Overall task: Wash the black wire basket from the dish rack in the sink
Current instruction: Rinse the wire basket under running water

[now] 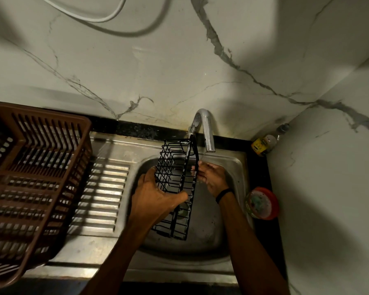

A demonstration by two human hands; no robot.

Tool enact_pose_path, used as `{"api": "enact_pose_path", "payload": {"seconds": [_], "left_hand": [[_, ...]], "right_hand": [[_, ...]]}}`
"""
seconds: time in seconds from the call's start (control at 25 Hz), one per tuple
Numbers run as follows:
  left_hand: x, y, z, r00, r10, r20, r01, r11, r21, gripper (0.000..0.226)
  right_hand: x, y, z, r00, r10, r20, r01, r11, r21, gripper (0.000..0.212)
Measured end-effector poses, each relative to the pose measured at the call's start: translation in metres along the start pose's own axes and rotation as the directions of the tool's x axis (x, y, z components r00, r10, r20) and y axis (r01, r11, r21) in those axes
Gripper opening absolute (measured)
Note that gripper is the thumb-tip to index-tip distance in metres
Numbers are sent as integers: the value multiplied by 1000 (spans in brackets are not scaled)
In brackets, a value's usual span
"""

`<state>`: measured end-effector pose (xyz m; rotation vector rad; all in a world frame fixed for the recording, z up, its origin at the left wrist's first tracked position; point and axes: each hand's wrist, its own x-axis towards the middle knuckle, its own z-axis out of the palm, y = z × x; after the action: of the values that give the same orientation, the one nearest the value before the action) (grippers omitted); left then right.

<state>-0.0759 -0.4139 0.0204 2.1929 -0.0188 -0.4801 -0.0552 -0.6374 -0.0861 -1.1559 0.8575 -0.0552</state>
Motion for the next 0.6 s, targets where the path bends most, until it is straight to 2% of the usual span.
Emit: {"api": "enact_pose_path", "payload": {"seconds": [0.6], "left_hand": [[3, -4, 3, 1000, -3, -23, 3, 1000, -10, 110]], "right_hand": [[3, -1, 2, 1000, 13, -17, -13, 1000, 4, 22]]}}
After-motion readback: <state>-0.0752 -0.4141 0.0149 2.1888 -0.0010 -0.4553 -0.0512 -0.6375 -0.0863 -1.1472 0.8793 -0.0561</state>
